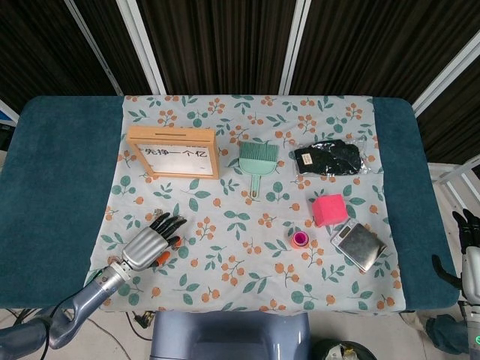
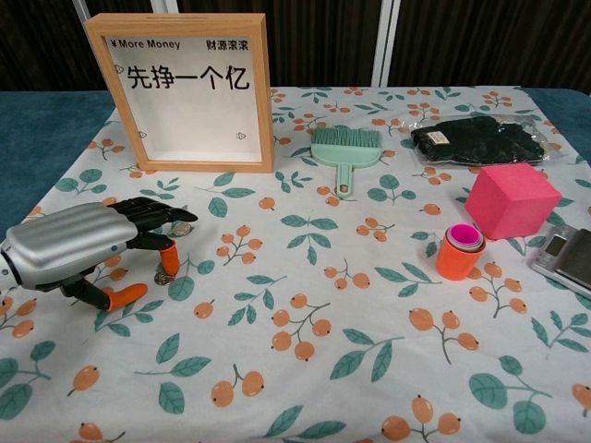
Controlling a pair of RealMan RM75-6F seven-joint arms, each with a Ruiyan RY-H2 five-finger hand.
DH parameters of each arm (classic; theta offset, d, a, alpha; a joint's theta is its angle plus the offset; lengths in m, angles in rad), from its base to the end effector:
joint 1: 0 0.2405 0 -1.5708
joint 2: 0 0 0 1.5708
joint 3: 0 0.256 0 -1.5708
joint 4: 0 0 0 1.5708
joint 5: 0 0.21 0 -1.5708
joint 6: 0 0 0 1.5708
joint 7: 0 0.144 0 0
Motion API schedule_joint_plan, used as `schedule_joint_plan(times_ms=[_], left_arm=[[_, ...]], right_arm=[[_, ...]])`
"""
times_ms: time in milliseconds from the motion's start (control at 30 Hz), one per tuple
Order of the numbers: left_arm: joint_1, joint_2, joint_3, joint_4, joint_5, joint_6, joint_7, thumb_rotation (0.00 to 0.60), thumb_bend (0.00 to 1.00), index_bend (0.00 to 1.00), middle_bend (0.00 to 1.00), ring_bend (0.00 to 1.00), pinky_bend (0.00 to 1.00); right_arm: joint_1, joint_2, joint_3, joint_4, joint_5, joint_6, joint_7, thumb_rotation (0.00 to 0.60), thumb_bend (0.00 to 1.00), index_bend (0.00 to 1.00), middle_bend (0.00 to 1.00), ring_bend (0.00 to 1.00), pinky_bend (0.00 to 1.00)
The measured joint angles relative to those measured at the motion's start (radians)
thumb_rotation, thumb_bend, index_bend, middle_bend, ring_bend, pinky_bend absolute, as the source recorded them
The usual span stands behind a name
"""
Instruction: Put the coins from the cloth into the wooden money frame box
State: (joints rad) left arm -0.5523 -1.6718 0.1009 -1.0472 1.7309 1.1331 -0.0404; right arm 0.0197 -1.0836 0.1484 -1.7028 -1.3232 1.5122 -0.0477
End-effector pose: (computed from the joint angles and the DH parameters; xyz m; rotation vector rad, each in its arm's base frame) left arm -0.2401 0.2694 -0.0527 -2.1817 -0.7036 -0.9291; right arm -0.3210 -0.1769 0.1882 1.1357 -0.9312 0.8566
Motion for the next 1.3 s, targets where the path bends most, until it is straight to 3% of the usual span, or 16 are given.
schedule_joint_plan(times_ms=[833,1300], left_arm=[[-0.006,-0.04,0.01,0.067,-0.017,0.0,0.045,0.6,0.42,0.54,0.08,0.0,0.0],[-0.001,-0.056,0.01,0.091,-0.005,0.058,0.028,0.6,0.45,0.69,0.18,0.0,0.0]], right_arm=[[0.0,0.001,0.002,-0.004,0.009,-0.003,-0.006,0.6,0.39,0.09,0.03,0.0,0.0],[0.0,-0.001,0.004,-0.004,0.013,-0.004,-0.007,0.6,0.39,0.09,0.03,0.0,0.0]])
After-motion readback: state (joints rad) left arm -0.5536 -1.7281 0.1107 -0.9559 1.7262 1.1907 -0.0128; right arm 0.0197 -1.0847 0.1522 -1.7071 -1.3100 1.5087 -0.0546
